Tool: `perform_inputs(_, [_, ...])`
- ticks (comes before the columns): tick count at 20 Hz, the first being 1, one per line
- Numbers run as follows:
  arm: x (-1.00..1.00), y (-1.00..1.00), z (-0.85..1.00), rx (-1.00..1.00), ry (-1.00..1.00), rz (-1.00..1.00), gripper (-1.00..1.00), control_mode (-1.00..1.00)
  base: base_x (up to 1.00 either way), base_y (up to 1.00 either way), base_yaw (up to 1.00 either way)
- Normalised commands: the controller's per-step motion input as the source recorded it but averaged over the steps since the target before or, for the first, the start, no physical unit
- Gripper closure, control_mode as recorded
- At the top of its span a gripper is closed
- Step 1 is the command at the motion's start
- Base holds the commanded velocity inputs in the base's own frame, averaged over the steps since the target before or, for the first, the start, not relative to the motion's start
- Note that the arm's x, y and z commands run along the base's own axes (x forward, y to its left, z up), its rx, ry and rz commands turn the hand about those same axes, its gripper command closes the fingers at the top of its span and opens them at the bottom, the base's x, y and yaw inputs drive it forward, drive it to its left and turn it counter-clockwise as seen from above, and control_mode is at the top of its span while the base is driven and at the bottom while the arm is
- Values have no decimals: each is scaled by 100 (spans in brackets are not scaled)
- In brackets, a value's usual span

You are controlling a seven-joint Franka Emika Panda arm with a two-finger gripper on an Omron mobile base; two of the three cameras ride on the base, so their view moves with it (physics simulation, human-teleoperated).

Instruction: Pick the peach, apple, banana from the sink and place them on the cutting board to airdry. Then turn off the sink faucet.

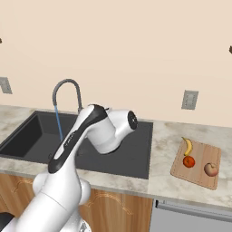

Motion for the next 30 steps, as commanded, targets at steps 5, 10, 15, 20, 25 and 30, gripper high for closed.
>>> perform_inputs(5, [22,24,-6,3,0,-13,-100,-100,0,0,0])
perform_inputs(10, [15,7,-17,1,0,-1,-100,-100,0,0,0])
perform_inputs(15, [36,1,-6,6,0,0,-100,-100,0,0,0])
perform_inputs(20, [45,2,-11,6,2,0,-100,-100,0,0,0])
perform_inputs(25, [41,6,-12,3,2,0,-100,-100,0,0,0])
perform_inputs(30, [41,7,0,1,0,0,-100,-100,0,0,0])
